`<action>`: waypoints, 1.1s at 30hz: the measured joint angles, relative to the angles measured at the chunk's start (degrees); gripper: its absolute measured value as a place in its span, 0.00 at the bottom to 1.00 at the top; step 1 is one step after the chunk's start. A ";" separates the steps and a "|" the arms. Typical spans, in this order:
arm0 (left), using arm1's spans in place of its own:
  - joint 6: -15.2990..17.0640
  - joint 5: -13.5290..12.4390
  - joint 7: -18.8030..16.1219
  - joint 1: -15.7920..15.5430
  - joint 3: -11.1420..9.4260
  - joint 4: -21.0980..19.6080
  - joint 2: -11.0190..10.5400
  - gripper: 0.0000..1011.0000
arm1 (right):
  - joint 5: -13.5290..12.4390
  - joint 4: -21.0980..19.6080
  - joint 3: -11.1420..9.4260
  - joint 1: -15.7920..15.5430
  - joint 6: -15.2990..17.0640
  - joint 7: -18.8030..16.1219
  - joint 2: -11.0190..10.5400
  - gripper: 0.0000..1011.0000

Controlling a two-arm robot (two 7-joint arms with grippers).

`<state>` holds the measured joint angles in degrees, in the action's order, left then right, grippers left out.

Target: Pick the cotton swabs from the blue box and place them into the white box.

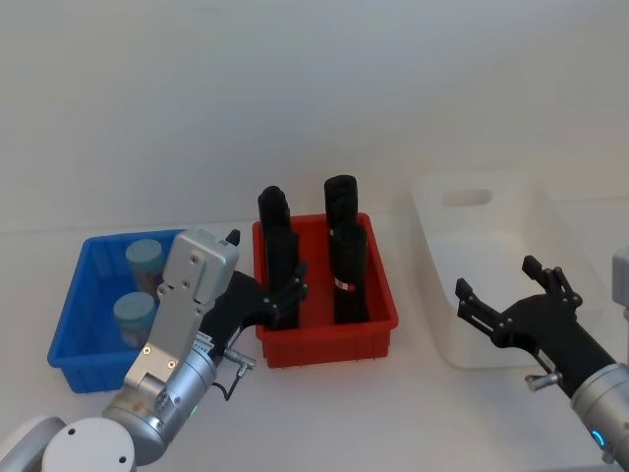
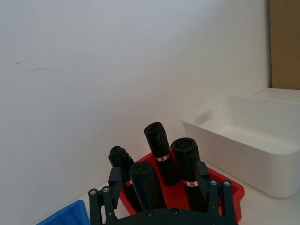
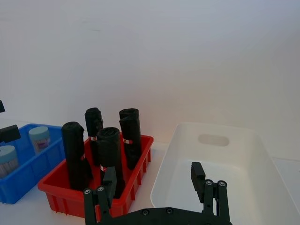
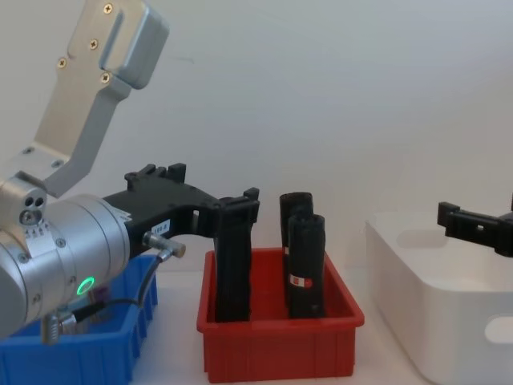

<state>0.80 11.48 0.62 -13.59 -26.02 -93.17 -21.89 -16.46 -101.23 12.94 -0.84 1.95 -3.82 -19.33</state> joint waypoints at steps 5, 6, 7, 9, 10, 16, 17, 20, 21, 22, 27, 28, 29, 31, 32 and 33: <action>0.00 0.00 0.00 0.00 0.00 0.00 0.00 0.99 | 0.00 0.00 0.00 0.00 0.00 0.00 0.00 0.99; 0.00 0.00 0.00 0.00 0.00 0.00 0.00 0.99 | 0.00 0.00 0.00 0.00 0.00 0.00 0.00 0.99; 0.00 0.00 0.00 0.00 0.00 0.00 0.00 0.99 | 0.00 0.00 0.00 0.00 0.00 0.00 0.00 0.99; 0.00 0.00 0.00 0.00 0.00 0.00 0.00 0.99 | 0.00 0.00 0.00 0.00 0.00 0.00 0.00 0.99; 0.00 0.00 0.00 0.00 0.00 0.00 0.00 0.99 | 0.00 0.00 0.00 0.00 0.00 0.00 0.00 0.99; 0.00 0.00 0.00 0.00 0.00 0.00 0.00 0.99 | 0.00 0.00 0.00 0.00 0.00 0.00 0.00 0.99; 0.00 0.00 0.00 0.00 0.00 0.00 0.00 0.99 | 0.00 0.00 0.00 0.00 0.00 0.00 0.00 0.99; 0.00 0.00 0.00 0.00 0.00 0.00 0.00 0.99 | 0.00 0.00 0.00 0.00 0.00 0.00 0.00 0.99; 0.00 0.00 0.00 0.00 0.00 0.00 0.00 0.99 | 0.00 0.00 0.00 0.00 0.00 0.00 0.00 0.99; 0.00 0.00 0.00 0.00 0.00 0.00 0.00 0.99 | 0.00 0.00 0.00 0.00 0.00 0.00 0.00 0.99; 0.00 0.00 0.00 0.00 0.00 0.00 0.00 0.99 | 0.00 0.00 0.00 0.00 0.00 0.00 0.00 0.99; 0.00 0.00 0.00 0.00 0.00 0.00 0.00 0.99 | 0.00 0.00 0.00 0.00 0.00 0.00 0.00 0.99; 0.00 0.00 0.00 0.00 0.00 0.00 0.00 0.99 | 0.00 0.00 0.00 0.00 0.00 0.00 0.00 0.99; 0.00 0.00 0.00 0.00 0.00 0.00 0.00 0.99 | 0.00 0.00 0.00 0.00 0.00 0.00 0.00 0.99; 0.00 0.00 0.00 0.00 0.00 0.00 0.00 0.99 | 0.00 0.00 0.00 0.00 0.00 0.00 0.00 0.99; 0.00 0.00 0.00 0.00 0.00 0.00 0.00 0.99 | 0.00 0.00 0.00 0.00 0.00 0.00 0.00 0.99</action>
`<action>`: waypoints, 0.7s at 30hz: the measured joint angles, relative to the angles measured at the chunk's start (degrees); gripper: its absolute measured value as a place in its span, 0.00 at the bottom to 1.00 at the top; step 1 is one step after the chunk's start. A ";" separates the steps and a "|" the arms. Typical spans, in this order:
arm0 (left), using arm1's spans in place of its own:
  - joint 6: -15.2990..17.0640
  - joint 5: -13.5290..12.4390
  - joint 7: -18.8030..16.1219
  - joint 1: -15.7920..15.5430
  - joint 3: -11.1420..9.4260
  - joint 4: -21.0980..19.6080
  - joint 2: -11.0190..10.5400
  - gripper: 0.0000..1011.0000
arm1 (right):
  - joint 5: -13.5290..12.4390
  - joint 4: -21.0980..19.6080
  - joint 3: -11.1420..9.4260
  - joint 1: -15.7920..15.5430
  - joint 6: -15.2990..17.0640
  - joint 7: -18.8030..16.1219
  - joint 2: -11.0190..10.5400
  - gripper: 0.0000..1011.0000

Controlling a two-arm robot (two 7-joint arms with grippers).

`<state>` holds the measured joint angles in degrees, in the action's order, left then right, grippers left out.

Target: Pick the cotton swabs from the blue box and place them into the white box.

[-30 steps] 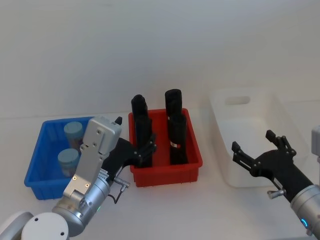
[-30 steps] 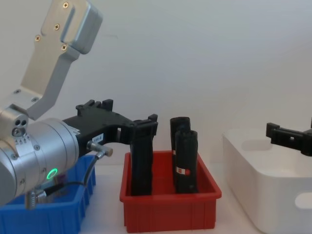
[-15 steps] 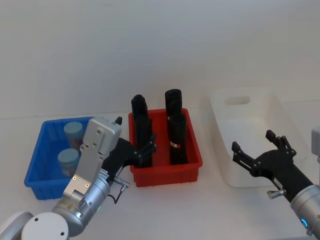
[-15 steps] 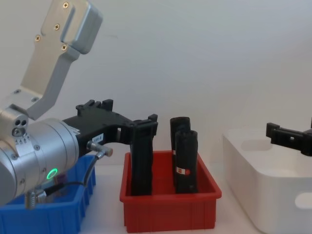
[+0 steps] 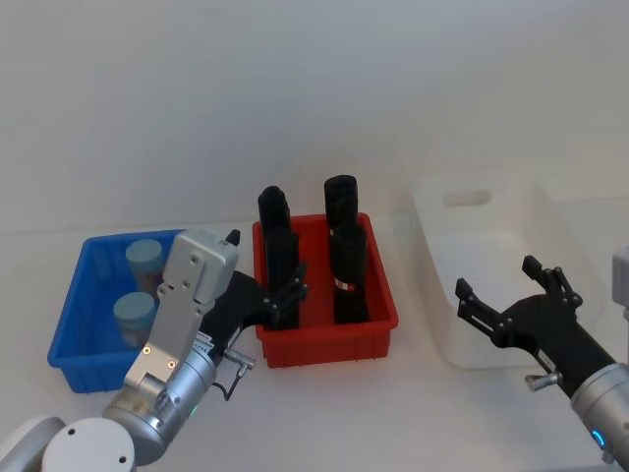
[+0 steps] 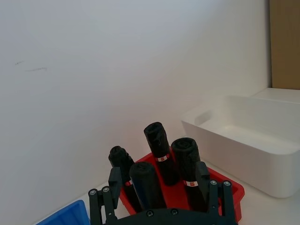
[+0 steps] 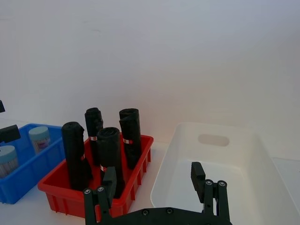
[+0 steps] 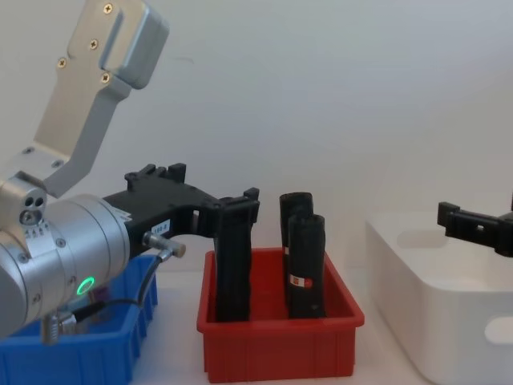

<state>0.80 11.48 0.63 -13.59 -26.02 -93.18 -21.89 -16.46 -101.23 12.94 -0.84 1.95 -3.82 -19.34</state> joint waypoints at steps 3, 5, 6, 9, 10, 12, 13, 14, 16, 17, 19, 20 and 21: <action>0.00 0.00 0.00 0.00 0.00 0.00 0.00 0.99 | 0.00 0.00 0.00 0.00 0.00 0.00 0.00 0.99; 0.00 0.00 0.00 0.00 0.00 0.00 0.00 0.99 | 0.00 0.00 0.00 0.00 0.00 0.00 0.00 0.99; 0.00 0.00 0.00 0.00 0.00 0.00 0.00 0.99 | 0.00 0.00 0.00 0.00 0.00 0.00 0.00 0.99; 0.00 0.00 0.00 0.00 0.00 0.00 0.00 0.99 | 0.00 0.00 0.00 0.00 0.00 0.00 0.00 0.99; 0.00 0.00 0.00 0.00 0.00 0.00 0.00 0.99 | 0.00 0.00 0.00 0.00 0.00 0.00 0.00 0.99; 0.00 0.00 0.00 0.00 0.00 0.00 0.00 0.99 | 0.00 0.00 0.00 0.00 0.00 0.00 0.00 0.99; 0.00 0.00 0.00 0.00 0.00 0.00 0.00 0.99 | 0.00 0.00 0.00 0.00 0.00 0.00 0.00 0.99; 0.00 0.00 0.00 0.00 0.00 0.00 0.00 0.99 | 0.00 0.00 0.00 0.00 0.00 0.00 0.00 0.99; 0.00 0.00 0.00 0.00 0.00 0.00 0.00 0.99 | 0.00 0.00 0.00 0.00 0.00 0.00 0.00 0.99; 0.00 0.00 0.00 0.00 0.00 0.00 0.00 0.99 | 0.00 0.00 0.00 0.00 0.00 0.00 0.00 0.99; 0.00 0.00 0.01 0.00 0.00 0.00 0.00 0.99 | 0.00 0.00 0.00 0.00 0.00 0.00 0.00 0.99; -0.01 0.02 0.04 -0.02 0.03 0.01 0.01 0.99 | 0.00 0.00 0.00 0.00 0.00 0.00 0.00 0.99; -0.02 0.05 0.07 -0.04 0.06 0.04 0.01 0.99 | 0.00 0.00 0.00 0.00 0.00 0.00 0.00 0.99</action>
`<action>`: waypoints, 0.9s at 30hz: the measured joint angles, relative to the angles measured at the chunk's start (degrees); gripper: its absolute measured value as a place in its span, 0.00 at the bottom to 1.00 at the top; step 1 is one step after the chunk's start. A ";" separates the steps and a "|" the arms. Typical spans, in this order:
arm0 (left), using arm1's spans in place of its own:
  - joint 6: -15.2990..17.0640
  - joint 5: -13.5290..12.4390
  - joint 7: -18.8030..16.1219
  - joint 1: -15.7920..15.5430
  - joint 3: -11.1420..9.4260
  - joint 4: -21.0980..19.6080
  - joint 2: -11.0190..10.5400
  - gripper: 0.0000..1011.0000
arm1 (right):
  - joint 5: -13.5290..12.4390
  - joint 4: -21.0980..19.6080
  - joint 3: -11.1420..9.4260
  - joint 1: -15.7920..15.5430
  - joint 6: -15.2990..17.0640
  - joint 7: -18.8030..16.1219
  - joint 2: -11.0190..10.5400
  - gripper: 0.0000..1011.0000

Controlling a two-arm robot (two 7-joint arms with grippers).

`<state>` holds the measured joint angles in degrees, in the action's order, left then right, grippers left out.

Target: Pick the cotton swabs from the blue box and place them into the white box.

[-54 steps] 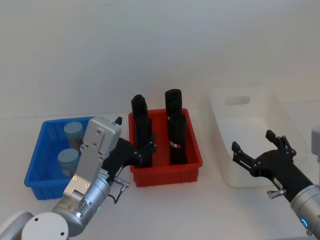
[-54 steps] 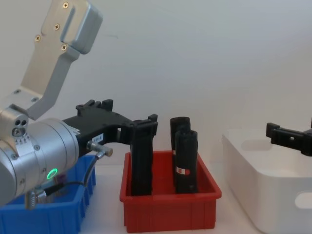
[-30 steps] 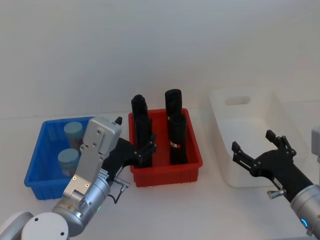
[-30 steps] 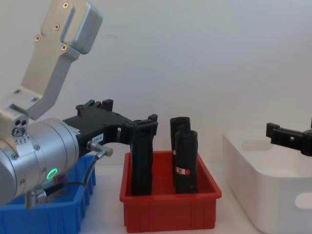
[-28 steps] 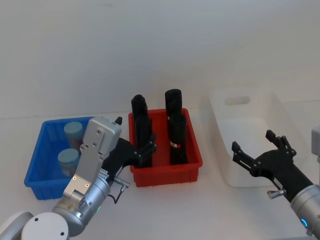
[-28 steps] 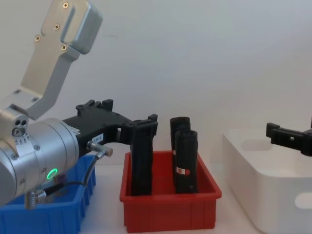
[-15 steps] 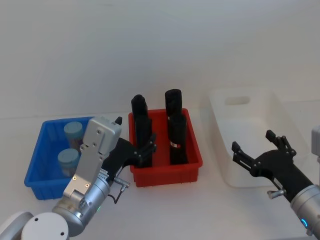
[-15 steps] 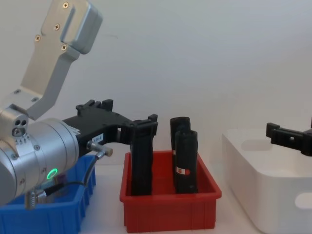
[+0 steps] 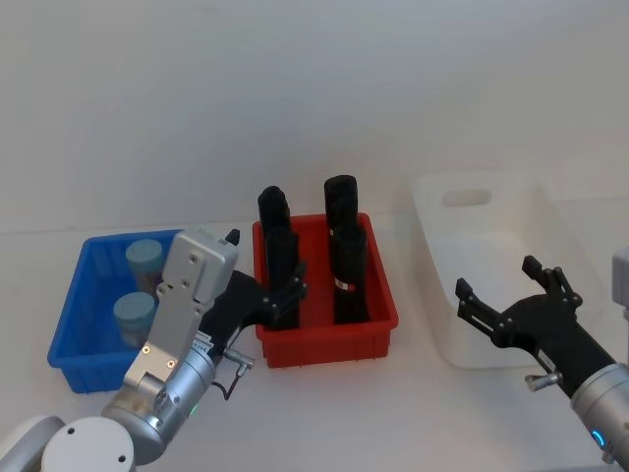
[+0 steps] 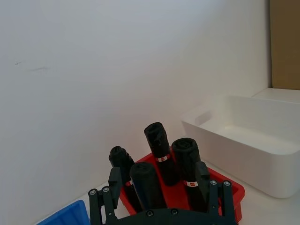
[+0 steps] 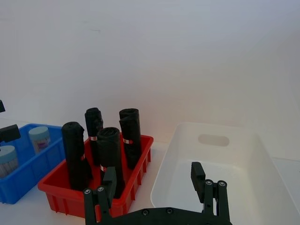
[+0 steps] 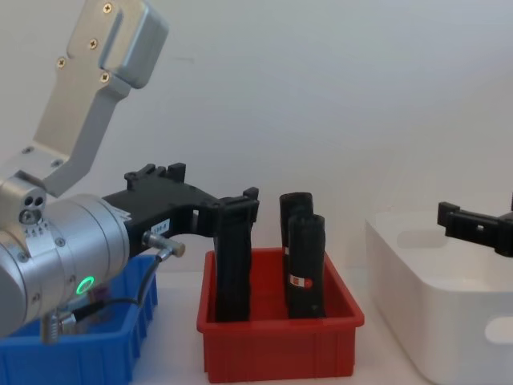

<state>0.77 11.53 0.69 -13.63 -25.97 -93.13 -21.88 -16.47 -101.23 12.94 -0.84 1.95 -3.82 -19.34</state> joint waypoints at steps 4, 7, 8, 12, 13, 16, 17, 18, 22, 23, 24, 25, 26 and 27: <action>-0.04 0.43 0.45 -0.22 0.26 0.46 0.00 0.99 | 0.00 0.00 0.00 0.00 0.00 0.00 0.00 0.99; -0.06 0.98 1.06 -0.46 0.56 0.94 -0.02 0.99 | 0.00 0.00 0.00 0.00 0.00 0.00 0.00 0.99; -0.06 1.24 1.36 -0.62 0.76 1.26 -0.04 0.99 | 0.00 0.00 0.00 0.00 0.00 0.00 0.00 0.99; 0.25 2.01 2.11 -0.95 1.26 2.00 -0.18 0.99 | 0.00 0.00 0.00 0.00 0.00 0.00 0.00 0.99; 0.34 2.16 2.23 -1.01 1.38 2.15 -0.22 0.99 | 0.00 0.00 0.00 0.00 0.00 0.00 0.00 0.99; 0.77 2.79 2.60 -1.22 1.83 2.77 -0.40 0.99 | 0.00 0.00 0.00 0.00 0.00 0.00 0.00 0.99; 0.90 2.95 2.67 -1.28 1.98 2.99 -0.47 0.99 | 0.00 0.00 0.00 0.00 0.00 0.00 0.00 0.99; 1.13 3.26 2.74 -1.37 2.19 3.26 -0.58 0.99 | 0.00 0.00 0.00 0.00 0.00 0.00 0.00 0.99; 1.85 4.13 2.77 -1.54 2.91 4.12 -0.94 0.99 | 0.00 0.00 0.00 0.00 0.00 0.00 0.00 0.99; 2.02 4.30 2.77 -1.58 3.00 4.23 -0.98 0.99 | 0.00 0.00 0.00 0.00 0.00 0.00 0.00 0.99; 2.42 4.63 2.73 -1.63 3.34 4.58 -1.16 0.99 | 0.00 0.00 0.00 0.00 0.00 0.00 0.00 0.99; 2.61 4.80 2.70 -1.65 3.53 4.80 -1.28 0.99 | 0.00 0.00 0.00 0.00 0.00 0.00 0.00 0.99; 2.81 4.96 2.64 -1.67 3.68 4.95 -1.36 0.99 | 0.00 0.00 0.00 0.00 0.00 0.00 0.00 0.99; 3.20 5.28 2.51 -1.70 3.98 5.30 -1.55 0.99 | 0.00 0.00 0.00 0.00 0.00 0.00 0.00 0.99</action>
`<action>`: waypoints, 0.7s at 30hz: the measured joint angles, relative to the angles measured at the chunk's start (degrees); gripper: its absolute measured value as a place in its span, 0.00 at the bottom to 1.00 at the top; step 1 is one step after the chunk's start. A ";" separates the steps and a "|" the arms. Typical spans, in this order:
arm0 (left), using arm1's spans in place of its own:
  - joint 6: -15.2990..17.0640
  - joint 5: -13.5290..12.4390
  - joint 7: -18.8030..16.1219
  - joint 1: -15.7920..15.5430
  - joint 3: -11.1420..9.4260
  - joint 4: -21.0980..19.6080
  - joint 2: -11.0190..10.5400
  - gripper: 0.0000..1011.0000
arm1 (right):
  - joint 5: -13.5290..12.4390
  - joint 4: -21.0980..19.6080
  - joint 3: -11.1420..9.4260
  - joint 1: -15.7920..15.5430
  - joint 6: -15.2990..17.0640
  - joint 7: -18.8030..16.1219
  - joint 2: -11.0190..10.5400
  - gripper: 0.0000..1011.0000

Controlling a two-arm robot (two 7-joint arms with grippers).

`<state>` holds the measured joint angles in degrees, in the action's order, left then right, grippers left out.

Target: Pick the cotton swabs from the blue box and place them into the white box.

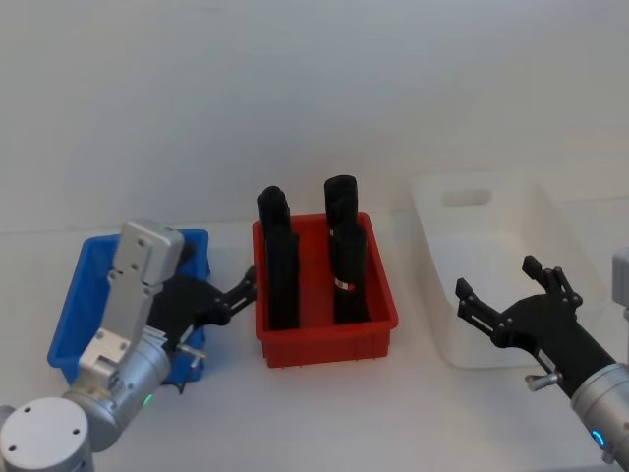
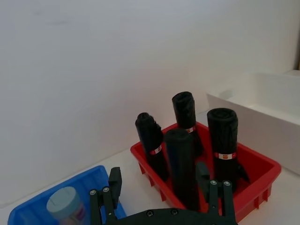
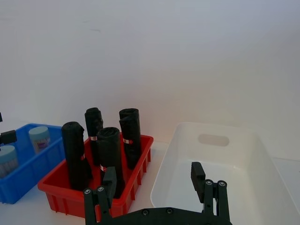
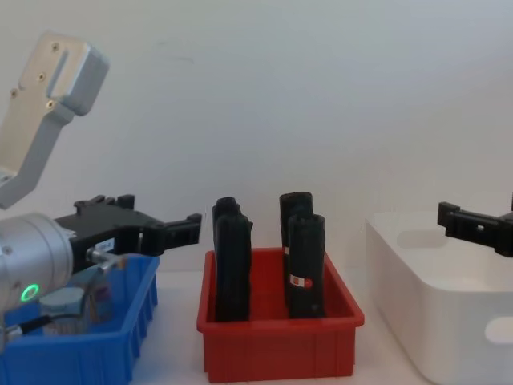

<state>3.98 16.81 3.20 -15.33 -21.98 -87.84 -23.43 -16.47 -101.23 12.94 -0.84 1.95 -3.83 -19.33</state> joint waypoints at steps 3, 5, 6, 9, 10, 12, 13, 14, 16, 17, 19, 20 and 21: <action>0.75 0.67 -0.21 -0.11 0.62 0.79 -0.40 0.99 | 0.00 0.00 0.00 0.00 0.00 0.00 0.00 0.99; 1.08 0.93 -0.25 -0.15 0.89 1.18 -0.56 0.99 | 0.00 0.00 0.00 0.00 0.00 0.00 -0.01 0.99; 1.24 1.04 -0.25 -0.18 1.03 1.39 -0.64 0.99 | 0.00 0.00 0.00 0.00 0.00 0.00 0.00 0.99; 1.89 1.48 -0.26 -0.36 1.52 2.27 -0.91 0.99 | 0.00 0.00 0.00 0.00 0.00 0.00 0.00 0.99; 2.18 1.64 -0.23 -0.48 1.74 2.71 -1.03 0.99 | 0.00 0.00 0.00 0.00 0.00 0.00 0.00 0.99; 2.51 1.80 -0.16 -0.59 2.02 3.24 -1.13 0.99 | 0.00 0.00 0.00 0.00 0.00 0.00 0.00 0.99; 2.77 1.93 -0.04 -0.75 2.27 3.68 -1.23 0.99 | 0.00 0.00 0.00 0.00 0.00 0.00 0.00 0.99; 2.91 2.00 0.03 -0.83 2.38 4.01 -1.28 0.99 | 0.00 0.00 0.00 0.00 0.00 0.00 0.00 0.99; 3.39 2.18 0.31 -1.06 2.66 4.74 -1.38 0.99 | 0.00 0.00 0.00 0.00 0.00 0.00 0.00 0.99; 3.55 2.24 0.42 -1.17 2.80 5.07 -1.43 0.99 | 0.00 0.00 0.00 0.00 0.00 0.00 0.00 0.99; 4.10 2.38 0.78 -1.44 3.07 5.80 -1.52 0.99 | 0.00 0.00 0.00 0.00 0.00 0.00 0.00 0.99; 4.21 2.41 0.86 -1.54 3.17 6.07 -1.54 0.99 | 0.00 0.00 0.00 0.00 0.00 0.00 0.00 0.99; 4.45 2.46 1.04 -1.64 3.26 6.34 -1.56 0.99 | 0.00 0.00 0.00 0.00 0.00 0.00 0.00 0.99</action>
<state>8.43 19.27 4.24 -16.96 -18.72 -81.50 -24.99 -16.47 -101.23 12.94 -0.84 1.95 -3.83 -19.33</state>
